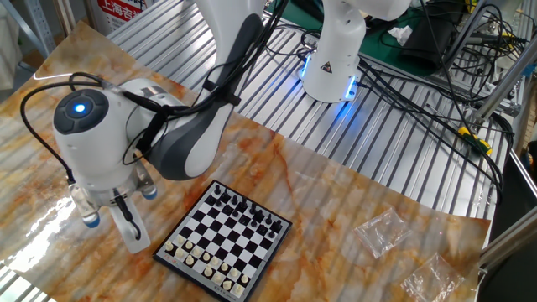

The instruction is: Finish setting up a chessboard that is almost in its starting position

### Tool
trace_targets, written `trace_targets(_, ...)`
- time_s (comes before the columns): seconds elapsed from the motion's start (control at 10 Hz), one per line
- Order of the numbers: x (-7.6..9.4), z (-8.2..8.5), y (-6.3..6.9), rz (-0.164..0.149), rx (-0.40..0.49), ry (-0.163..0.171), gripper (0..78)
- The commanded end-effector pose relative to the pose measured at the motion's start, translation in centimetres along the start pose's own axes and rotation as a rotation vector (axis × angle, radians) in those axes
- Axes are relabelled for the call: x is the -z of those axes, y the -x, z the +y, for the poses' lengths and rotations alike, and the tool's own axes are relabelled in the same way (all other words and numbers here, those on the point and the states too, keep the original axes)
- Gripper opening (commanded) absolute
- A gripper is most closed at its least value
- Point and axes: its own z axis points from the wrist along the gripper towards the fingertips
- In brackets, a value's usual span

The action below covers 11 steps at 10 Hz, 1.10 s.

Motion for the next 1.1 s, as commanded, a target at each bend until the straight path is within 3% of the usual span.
trace_targets(0.1,-0.44,0.23,-0.17,-0.032,-0.013,0.038,0.0)
trace_targets(1.1,-1.4,0.24,0.2,-0.043,-0.013,0.051,0.0)
